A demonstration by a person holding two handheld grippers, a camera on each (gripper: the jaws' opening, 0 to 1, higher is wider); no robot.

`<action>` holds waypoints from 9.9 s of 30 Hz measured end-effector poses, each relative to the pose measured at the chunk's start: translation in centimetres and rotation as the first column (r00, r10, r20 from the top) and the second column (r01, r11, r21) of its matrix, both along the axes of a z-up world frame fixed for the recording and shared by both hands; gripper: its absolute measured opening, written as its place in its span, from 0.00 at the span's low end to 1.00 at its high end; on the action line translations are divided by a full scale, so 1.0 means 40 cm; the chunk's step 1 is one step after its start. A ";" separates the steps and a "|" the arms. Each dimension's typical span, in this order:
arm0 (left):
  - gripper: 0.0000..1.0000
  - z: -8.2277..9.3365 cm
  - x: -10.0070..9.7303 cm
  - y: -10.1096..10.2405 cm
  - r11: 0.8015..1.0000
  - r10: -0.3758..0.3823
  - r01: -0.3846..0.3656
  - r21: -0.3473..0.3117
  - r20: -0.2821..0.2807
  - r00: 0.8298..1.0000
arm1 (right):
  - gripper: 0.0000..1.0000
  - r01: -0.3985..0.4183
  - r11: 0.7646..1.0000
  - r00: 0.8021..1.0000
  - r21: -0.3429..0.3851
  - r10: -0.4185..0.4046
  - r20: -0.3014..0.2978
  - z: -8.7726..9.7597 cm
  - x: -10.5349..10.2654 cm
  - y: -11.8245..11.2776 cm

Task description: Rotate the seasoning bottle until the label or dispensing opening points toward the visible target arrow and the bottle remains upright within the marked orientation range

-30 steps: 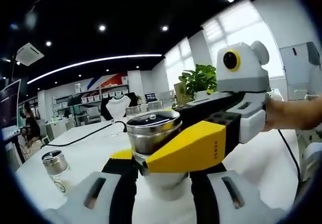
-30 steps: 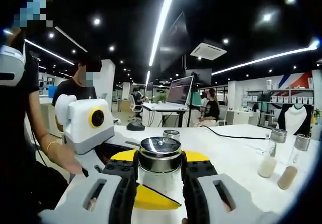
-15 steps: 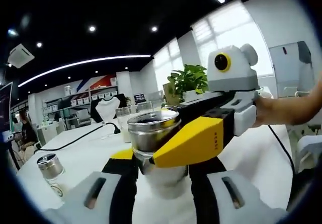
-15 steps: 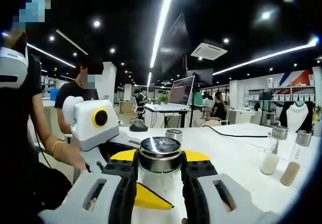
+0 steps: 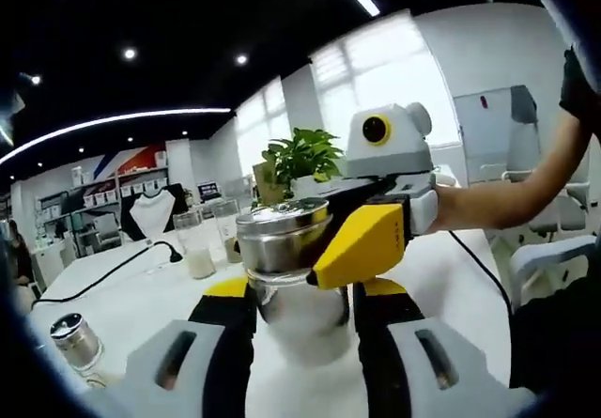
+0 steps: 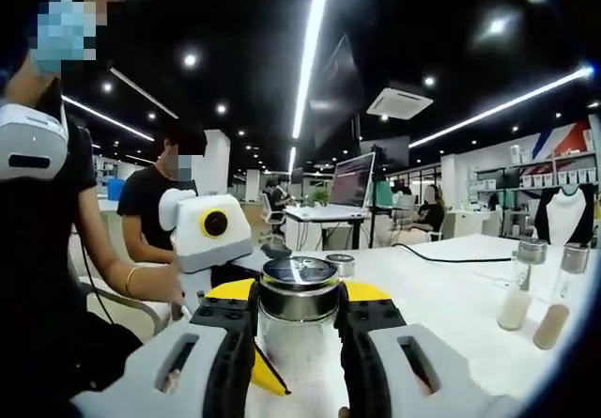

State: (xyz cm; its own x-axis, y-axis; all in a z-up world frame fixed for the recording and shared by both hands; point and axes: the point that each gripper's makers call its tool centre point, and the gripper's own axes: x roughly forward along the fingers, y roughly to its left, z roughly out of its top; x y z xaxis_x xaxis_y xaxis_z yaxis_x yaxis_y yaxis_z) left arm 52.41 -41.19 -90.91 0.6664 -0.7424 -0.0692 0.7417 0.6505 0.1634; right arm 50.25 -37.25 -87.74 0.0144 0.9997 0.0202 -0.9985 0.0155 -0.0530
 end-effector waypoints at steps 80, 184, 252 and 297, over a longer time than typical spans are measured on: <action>0.38 -0.033 0.033 0.136 0.717 0.697 -0.694 -0.061 0.080 0.712 | 0.29 0.607 0.791 0.775 -0.075 -0.610 -0.166 -0.051 0.033 0.041; 0.37 -0.062 -0.041 0.026 0.998 -0.040 0.042 0.036 -0.056 0.998 | 0.27 0.002 0.997 0.999 -0.072 -0.005 -0.040 -0.068 -0.014 -0.018; 0.34 -0.057 0.010 0.123 0.751 0.656 -0.656 -0.069 -0.031 0.754 | 0.30 0.411 0.909 0.908 -0.066 -0.415 -0.059 -0.059 0.035 0.056; 0.40 -0.091 -0.021 0.234 0.740 0.666 -0.670 -0.061 -0.073 0.742 | 0.28 0.233 0.972 0.970 -0.025 -0.234 -0.062 -0.038 0.111 0.136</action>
State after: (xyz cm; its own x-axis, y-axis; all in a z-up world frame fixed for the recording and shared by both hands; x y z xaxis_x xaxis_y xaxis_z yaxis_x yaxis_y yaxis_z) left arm 51.57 -31.84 -94.55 0.9910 -0.1122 -0.0726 0.1172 0.9907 0.0687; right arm 54.68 -31.82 -89.27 0.2479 0.9688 -0.0057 -0.9687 0.2480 0.0087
